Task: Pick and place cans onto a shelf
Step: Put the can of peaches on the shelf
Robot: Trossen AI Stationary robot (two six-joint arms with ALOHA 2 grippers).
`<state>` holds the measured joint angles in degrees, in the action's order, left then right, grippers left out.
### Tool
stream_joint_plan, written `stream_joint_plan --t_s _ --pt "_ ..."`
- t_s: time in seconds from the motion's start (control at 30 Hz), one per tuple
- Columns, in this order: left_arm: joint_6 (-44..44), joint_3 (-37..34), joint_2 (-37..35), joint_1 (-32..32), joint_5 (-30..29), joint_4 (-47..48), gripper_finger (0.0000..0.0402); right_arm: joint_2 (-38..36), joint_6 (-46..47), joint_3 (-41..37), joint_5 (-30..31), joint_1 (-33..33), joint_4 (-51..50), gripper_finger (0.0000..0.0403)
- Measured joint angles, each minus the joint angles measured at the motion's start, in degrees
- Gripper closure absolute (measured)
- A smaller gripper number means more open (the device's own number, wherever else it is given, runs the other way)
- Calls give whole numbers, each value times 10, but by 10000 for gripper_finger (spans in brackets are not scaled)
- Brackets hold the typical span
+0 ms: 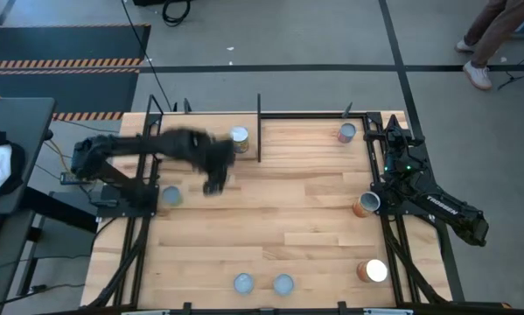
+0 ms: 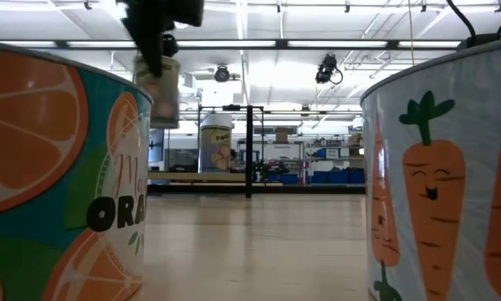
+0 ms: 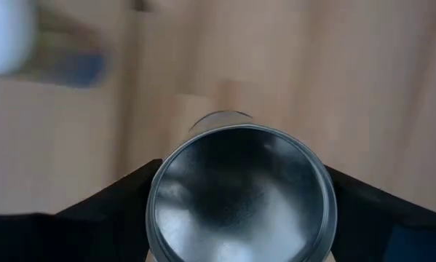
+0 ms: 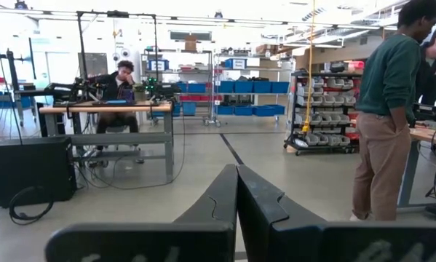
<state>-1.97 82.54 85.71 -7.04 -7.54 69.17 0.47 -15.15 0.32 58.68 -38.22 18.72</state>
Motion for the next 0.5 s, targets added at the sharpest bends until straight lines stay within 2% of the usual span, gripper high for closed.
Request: stream_joint_plan --t_s 0.27,0.37,0.5 --pt "86 167 27 -264 1 10 92 0 0 0 0 0 0 386" --pt "88 227 66 -330 2 10 92 0 0 0 0 0 0 386" --pt "123 308 145 -374 1 9 92 0 0 0 0 0 0 386"
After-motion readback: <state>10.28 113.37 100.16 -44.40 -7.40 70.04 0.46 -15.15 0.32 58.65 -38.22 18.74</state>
